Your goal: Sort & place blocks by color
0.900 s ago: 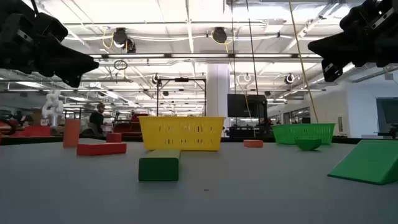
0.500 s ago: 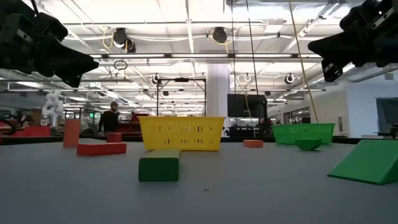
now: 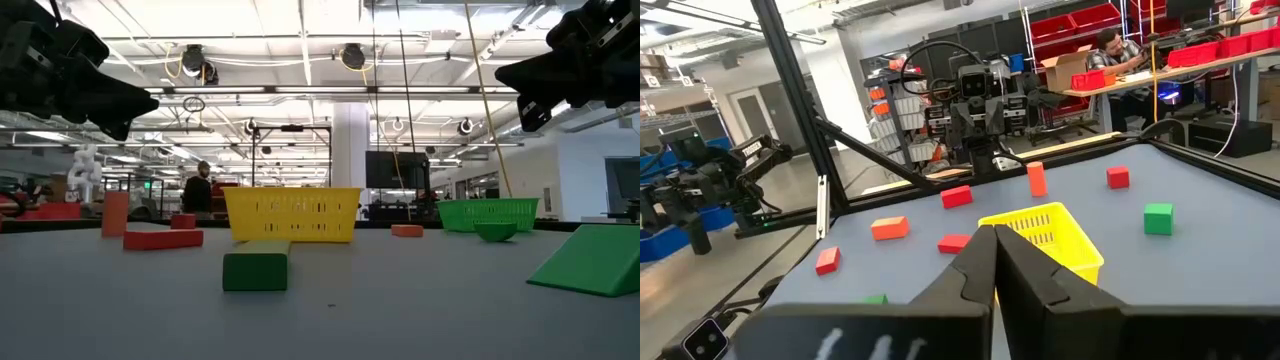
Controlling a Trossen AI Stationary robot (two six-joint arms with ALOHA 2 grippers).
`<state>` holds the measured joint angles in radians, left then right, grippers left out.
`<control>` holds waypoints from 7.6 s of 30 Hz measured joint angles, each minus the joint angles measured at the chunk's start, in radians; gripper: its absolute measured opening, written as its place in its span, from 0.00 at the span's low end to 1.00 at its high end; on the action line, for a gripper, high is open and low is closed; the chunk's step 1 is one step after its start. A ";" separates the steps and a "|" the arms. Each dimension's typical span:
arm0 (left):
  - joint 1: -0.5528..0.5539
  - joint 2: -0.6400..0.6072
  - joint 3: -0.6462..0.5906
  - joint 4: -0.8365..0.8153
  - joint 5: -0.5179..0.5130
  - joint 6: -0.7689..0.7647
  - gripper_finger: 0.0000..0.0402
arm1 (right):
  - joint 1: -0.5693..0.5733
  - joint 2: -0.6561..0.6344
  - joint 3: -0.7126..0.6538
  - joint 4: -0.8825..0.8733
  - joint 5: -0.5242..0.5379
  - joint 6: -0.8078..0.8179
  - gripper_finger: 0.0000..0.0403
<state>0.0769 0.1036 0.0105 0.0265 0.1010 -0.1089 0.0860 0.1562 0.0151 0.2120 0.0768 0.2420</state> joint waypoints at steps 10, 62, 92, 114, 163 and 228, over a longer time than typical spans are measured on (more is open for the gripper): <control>0.000 0.000 0.000 0.000 0.000 0.000 0.24 | 0.000 0.000 0.000 0.000 0.000 0.000 0.00; 0.000 0.000 0.000 0.000 0.001 0.000 0.24 | 0.000 0.000 0.000 0.000 0.000 0.000 0.00; 0.001 0.000 0.012 0.949 -0.246 -0.762 0.24 | -0.002 0.000 0.001 0.834 0.352 0.137 0.00; 0.001 0.968 1.582 -0.291 -0.277 -0.219 0.24 | -0.023 0.775 1.268 0.246 0.424 -0.158 0.00; 0.262 1.289 1.376 -1.557 -0.305 -0.575 0.74 | -0.148 1.031 1.017 0.456 0.128 0.350 0.51; 0.275 1.289 0.861 -1.127 -0.214 -0.811 0.65 | -0.243 1.025 1.535 -0.547 0.084 -0.018 0.57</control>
<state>0.3518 1.3930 0.8719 -1.1009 -0.1129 -0.9196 -0.1574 1.1812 1.5505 -0.3355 0.1604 0.2237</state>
